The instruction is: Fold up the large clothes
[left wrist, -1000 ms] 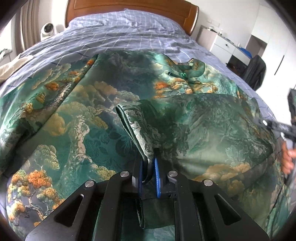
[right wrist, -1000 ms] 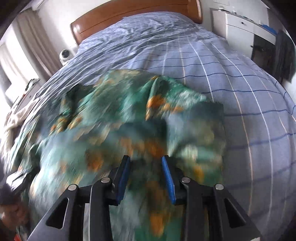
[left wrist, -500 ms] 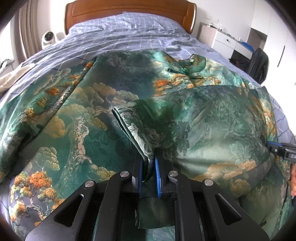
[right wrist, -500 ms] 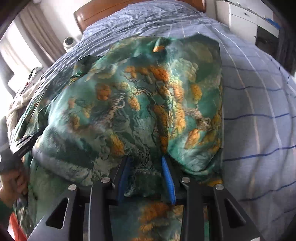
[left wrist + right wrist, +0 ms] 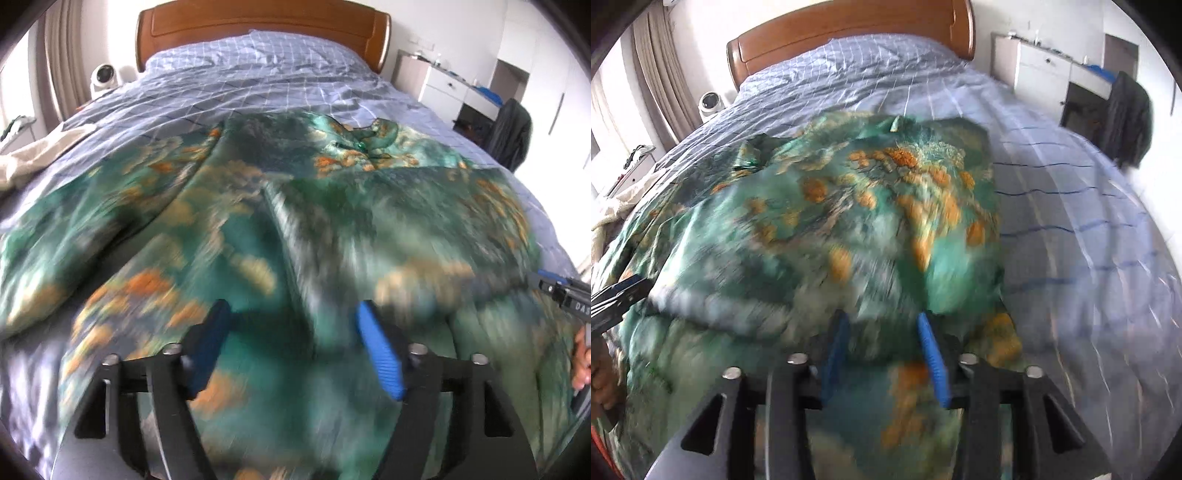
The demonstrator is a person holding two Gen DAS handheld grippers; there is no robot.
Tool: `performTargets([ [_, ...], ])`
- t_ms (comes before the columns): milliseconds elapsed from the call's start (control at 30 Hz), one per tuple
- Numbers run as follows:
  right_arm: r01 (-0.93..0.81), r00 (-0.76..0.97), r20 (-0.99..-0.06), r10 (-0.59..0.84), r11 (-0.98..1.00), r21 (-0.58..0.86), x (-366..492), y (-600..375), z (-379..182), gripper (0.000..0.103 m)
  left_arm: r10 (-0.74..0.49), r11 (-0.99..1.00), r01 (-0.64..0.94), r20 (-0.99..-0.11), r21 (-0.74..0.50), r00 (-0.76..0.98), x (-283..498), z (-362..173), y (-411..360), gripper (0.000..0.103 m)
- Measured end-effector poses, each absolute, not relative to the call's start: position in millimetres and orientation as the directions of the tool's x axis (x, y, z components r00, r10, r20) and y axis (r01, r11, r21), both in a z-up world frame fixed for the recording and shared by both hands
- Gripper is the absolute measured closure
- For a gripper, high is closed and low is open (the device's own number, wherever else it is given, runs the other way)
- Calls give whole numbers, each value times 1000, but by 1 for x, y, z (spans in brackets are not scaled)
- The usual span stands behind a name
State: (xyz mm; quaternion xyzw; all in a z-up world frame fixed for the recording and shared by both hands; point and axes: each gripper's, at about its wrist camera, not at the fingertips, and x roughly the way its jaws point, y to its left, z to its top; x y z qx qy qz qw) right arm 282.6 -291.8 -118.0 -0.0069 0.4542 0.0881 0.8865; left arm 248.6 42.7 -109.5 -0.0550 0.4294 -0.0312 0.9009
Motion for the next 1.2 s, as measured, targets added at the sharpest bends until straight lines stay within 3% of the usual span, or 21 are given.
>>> performTargets([
  [167, -193, 599, -765, 237, 970, 150, 214, -283, -102, 43, -45, 998, -13, -777, -68, 628, 199, -102, 74, 25],
  [500, -214, 609, -730, 310, 950, 225, 130, -260, -103, 43, 62, 965, -236, -773, -116, 632, 166, -90, 170, 18],
  [867, -248, 614, -728, 303, 951, 186, 111, -256, -99, 43, 143, 643, -668, -798, -375, 585, 154, -126, 324, 18],
  [1067, -267, 603, -737, 305, 948, 174, 107, -250, -104, 43, 195, 410, -759, -764, -506, 615, 141, -141, 383, 18],
  [1167, -272, 584, -750, 309, 946, 177, 104, -245, -111, 43, 230, 386, -773, -759, -504, 610, 144, -140, 390, 31],
  [1200, -272, 579, -755, 309, 946, 178, 103, -244, -113, 43, 245, 384, -780, -760, -494, 602, 145, -140, 391, 47],
])
